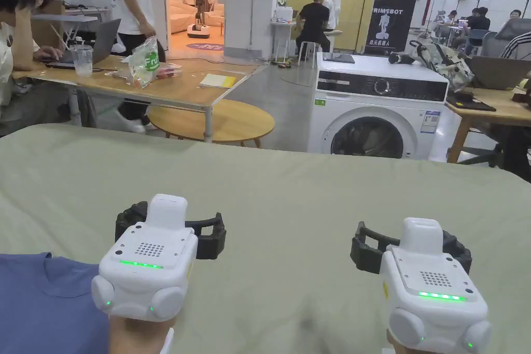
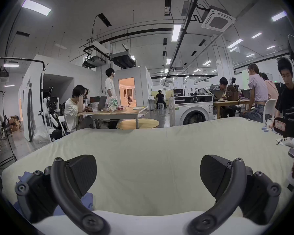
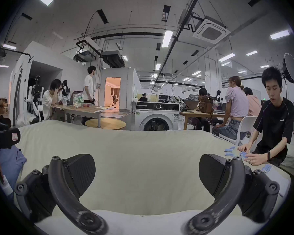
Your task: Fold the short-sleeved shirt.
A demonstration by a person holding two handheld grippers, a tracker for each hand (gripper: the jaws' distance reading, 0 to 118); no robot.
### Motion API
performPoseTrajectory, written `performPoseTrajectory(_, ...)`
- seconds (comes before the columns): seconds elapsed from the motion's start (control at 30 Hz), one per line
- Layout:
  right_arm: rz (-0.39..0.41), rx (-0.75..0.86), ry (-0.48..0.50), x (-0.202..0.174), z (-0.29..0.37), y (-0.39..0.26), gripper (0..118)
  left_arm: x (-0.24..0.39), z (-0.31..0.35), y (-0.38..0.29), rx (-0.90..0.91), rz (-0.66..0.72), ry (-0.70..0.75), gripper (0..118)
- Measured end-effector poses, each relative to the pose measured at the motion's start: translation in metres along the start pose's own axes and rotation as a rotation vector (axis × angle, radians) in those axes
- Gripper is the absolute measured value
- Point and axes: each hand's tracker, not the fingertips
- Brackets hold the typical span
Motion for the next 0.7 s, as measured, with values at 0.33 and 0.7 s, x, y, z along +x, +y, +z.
performPoseTrajectory(0.33, 0.012, -0.006, 0.023, -0.0032, -0.0006, 0.0, 118, -0.0001, -0.0024, 0.0031, -0.003, 0.035, -0.004, 118)
performPoseTrajectory(0.7, 0.003, -0.001, 0.011, -0.0028, 0.0006, 0.0014, 118, 0.0064, -0.0046, 0.006, 0.005, 0.004, -0.003, 118)
